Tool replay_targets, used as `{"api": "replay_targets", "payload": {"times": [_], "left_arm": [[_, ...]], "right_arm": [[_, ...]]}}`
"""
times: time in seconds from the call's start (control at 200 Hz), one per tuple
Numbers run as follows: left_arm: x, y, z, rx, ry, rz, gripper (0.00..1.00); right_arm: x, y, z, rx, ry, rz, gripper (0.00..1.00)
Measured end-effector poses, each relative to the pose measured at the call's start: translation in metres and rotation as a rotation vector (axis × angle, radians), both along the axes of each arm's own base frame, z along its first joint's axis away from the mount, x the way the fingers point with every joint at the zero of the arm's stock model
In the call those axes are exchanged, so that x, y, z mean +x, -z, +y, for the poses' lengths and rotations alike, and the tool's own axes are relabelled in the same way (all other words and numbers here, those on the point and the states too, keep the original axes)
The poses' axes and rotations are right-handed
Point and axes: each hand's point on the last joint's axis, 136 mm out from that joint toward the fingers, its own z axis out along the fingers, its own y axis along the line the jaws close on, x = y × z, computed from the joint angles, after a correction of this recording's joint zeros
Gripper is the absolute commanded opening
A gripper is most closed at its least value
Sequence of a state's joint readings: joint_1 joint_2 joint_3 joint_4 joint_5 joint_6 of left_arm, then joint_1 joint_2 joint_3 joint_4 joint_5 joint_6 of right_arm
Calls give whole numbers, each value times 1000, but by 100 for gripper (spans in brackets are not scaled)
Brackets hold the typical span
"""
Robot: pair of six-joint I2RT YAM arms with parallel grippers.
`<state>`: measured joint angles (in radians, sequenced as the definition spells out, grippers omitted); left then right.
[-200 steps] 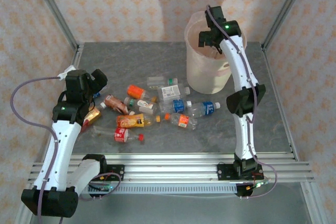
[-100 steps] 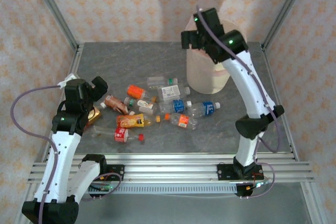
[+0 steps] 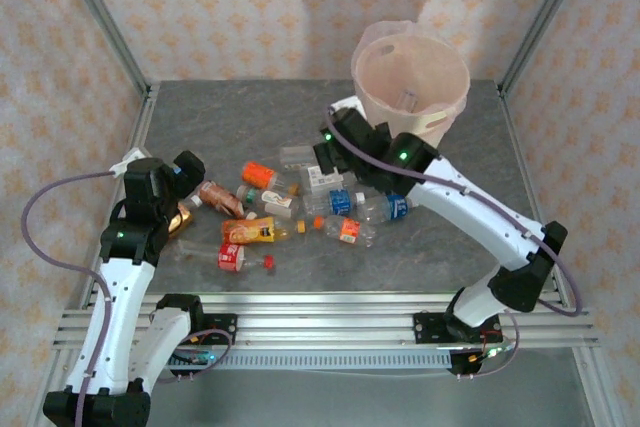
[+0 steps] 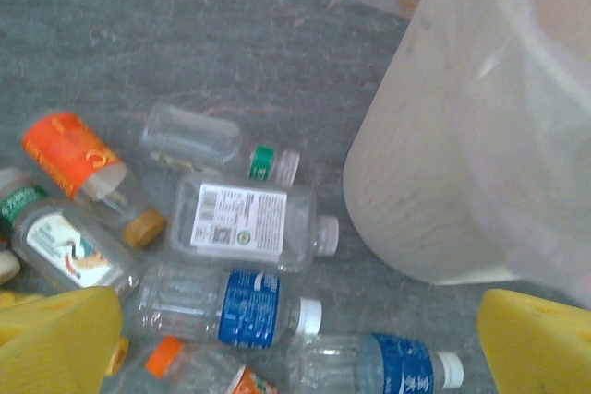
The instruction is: Put the plastic bottles in the bin
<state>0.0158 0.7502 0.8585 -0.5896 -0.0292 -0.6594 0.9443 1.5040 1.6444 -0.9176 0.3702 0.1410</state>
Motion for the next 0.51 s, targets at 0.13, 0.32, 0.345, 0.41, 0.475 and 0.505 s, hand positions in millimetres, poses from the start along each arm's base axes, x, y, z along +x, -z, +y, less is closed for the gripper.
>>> {"api": "replay_targets", "payload": {"times": [0.13, 0.32, 0.345, 0.41, 0.475, 0.505], "left_arm": [[0, -1, 0, -5, -4, -12, 100], [1, -3, 0, -14, -11, -29, 100], [1, -4, 1, -15, -13, -31, 100], [1, -4, 1, -16, -15, -34, 100], [1, -4, 1, -18, -16, -35, 100], [1, -4, 1, -18, -16, -36, 100]], "right_arm": [[-19, 42, 2, -53, -4, 68, 99], [-46, 95, 5, -133, -36, 175, 99], [-50, 101, 6, -138, -44, 192, 99], [-59, 116, 5, -156, -62, 237, 99], [-67, 131, 3, -171, -79, 285, 99], [-71, 138, 2, -179, -88, 309, 100]]}}
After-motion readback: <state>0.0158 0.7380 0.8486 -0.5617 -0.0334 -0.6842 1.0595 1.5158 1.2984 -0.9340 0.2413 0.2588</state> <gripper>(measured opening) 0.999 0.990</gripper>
